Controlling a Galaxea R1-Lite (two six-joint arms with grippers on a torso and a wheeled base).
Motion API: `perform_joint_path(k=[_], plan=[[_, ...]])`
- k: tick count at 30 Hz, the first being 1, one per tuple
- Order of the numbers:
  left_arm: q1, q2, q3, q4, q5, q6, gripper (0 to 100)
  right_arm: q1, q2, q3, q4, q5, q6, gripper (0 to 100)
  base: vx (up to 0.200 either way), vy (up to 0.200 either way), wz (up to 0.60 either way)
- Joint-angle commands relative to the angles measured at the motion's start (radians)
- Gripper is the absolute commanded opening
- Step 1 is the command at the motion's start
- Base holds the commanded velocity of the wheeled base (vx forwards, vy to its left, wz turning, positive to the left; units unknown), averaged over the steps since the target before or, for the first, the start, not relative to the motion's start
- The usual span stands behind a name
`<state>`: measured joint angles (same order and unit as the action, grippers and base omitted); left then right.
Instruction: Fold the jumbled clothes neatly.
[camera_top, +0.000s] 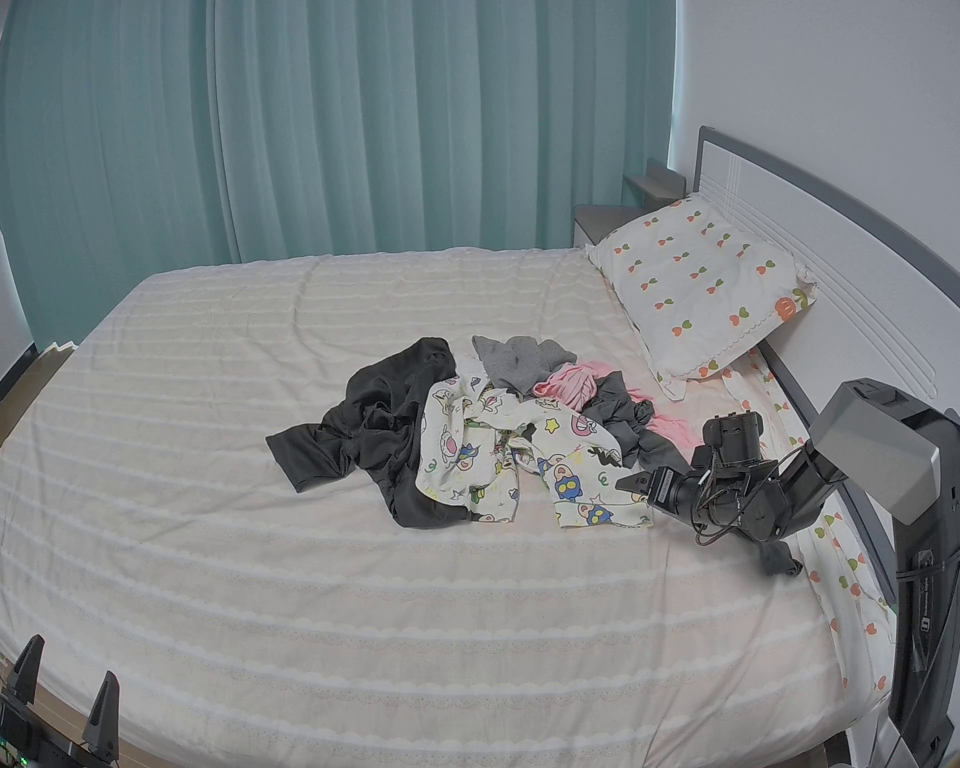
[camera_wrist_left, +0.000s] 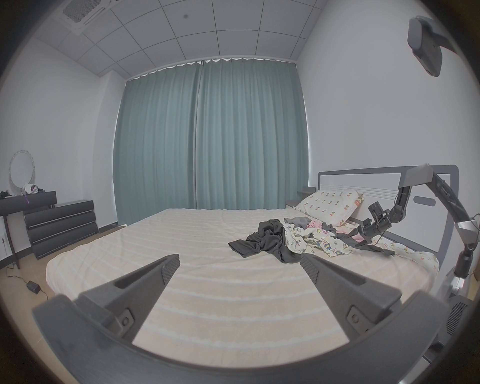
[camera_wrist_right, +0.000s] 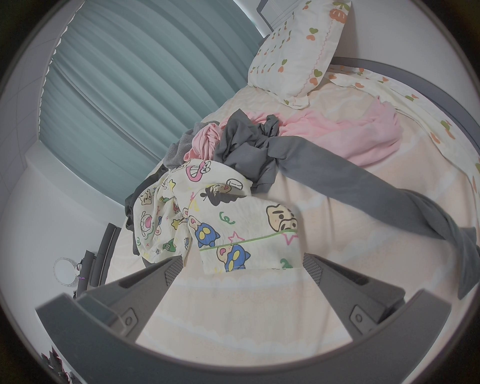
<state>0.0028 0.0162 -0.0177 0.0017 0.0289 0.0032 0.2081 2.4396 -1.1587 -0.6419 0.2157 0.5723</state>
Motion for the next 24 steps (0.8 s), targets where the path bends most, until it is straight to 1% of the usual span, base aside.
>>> perform_joint_path(k=[1, 9, 11, 16, 21, 24], plan=[[0.0, -0.016, 0.018, 0.0, 0.0, 0.0, 100, 0.004, 0.013, -0.007, -0.001, 0.001, 0.0, 100, 0.0, 0.2, 0.0], [0.0, -0.016, 0.018, 0.0, 0.0, 0.0, 100, -0.004, 0.018, -0.018, -0.001, -0.001, 0.0, 100, 0.0, 0.2, 0.0], [0.0, -0.016, 0.018, 0.0, 0.0, 0.0, 100, -0.01, 0.022, -0.022, -0.001, -0.004, -0.002, 100, 0.0, 0.0, 0.0], [0.0, -0.016, 0.018, 0.0, 0.0, 0.0, 100, -0.044, 0.058, -0.078, 0.002, -0.078, -0.011, 100, 0.0, 0.0, 0.0], [0.0, -0.016, 0.018, 0.0, 0.0, -0.002, 100, -0.07, 0.053, -0.07, 0.002, -0.087, -0.029, 100, 0.0, 0.0, 0.0], [0.0, -0.016, 0.018, 0.0, 0.0, -0.002, 100, -0.095, 0.05, -0.065, 0.002, -0.093, -0.071, 100, 0.0, 0.0, 0.0]])
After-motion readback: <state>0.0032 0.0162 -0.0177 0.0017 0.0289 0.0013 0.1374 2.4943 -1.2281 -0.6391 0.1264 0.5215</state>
